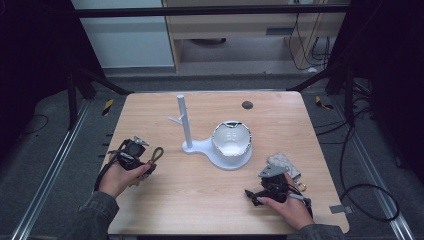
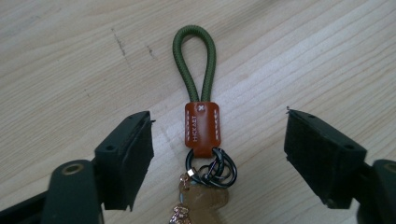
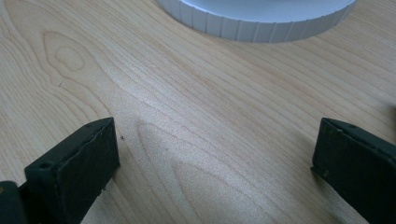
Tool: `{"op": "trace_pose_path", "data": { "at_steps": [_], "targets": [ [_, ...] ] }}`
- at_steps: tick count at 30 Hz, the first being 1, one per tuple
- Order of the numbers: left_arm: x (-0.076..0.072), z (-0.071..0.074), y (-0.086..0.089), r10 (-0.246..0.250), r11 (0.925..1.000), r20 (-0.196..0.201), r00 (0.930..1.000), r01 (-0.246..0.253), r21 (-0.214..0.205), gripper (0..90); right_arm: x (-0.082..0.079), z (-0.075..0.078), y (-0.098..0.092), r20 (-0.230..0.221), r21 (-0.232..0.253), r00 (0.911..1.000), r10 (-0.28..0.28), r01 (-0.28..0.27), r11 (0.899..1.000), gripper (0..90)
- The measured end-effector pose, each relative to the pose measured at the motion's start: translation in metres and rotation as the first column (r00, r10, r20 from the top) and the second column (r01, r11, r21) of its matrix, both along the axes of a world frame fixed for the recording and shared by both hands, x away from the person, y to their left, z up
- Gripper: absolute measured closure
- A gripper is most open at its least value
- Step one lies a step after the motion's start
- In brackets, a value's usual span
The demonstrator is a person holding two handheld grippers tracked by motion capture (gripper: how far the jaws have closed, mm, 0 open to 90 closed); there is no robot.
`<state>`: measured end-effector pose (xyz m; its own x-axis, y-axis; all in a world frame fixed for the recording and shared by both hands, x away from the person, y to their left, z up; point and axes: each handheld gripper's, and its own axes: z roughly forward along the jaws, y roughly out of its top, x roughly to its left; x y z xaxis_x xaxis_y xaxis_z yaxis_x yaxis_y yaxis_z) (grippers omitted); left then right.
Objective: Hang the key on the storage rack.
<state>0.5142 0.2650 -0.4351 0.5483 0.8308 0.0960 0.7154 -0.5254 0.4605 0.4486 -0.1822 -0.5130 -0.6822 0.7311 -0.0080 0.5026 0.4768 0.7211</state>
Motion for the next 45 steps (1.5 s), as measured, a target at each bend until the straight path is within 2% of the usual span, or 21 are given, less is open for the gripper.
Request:
{"op": "trace_pose_path", "data": {
  "at_steps": [11, 17, 24, 34, 35, 38, 45],
  "targets": [
    [0.004, 0.000, 0.006, 0.000, 0.9999, -0.056, 0.9984, 0.001, 0.017, 37.1, 0.000, 0.000, 0.000, 0.000, 0.000, 1.0000, 0.000, 0.000, 1.000, 0.5],
    [0.008, -0.003, 0.005, -0.001, 0.9999, -0.070, 0.9975, 0.003, 0.017, 42.2, 0.000, 0.000, 0.000, 0.000, 0.000, 1.0000, 0.000, 0.000, 1.000, 0.5],
    [0.017, -0.011, 0.000, -0.015, 0.9991, -0.090, 0.9958, 0.018, 0.038, 46.7, 0.000, 0.000, 0.000, 0.000, 0.000, 1.0000, 0.000, 0.000, 1.000, 0.5],
    [0.028, -0.021, 0.003, -0.007, 0.9990, -0.137, 0.9906, 0.013, 0.043, 54.5, 0.000, 0.000, 0.000, 0.000, 0.000, 1.0000, 0.000, 0.000, 1.000, 0.5],
    [0.028, -0.022, 0.003, -0.002, 0.9995, -0.142, 0.9899, 0.007, 0.032, 55.0, 0.000, 0.000, 0.000, 0.000, 0.000, 1.0000, 0.000, 0.000, 1.000, 0.5],
    [0.030, -0.025, 0.003, -0.013, 0.9991, -0.159, 0.9872, 0.020, 0.039, 56.7, 0.000, 0.000, 0.000, -0.001, 0.001, 1.0000, 0.000, 0.000, 1.000, 0.5],
    [0.032, -0.027, 0.003, -0.007, 0.9993, -0.160, 0.9870, 0.013, 0.035, 60.1, 0.000, 0.000, 0.000, -0.001, 0.000, 1.0000, -0.001, 0.001, 1.000, 0.5]
  ]
}}
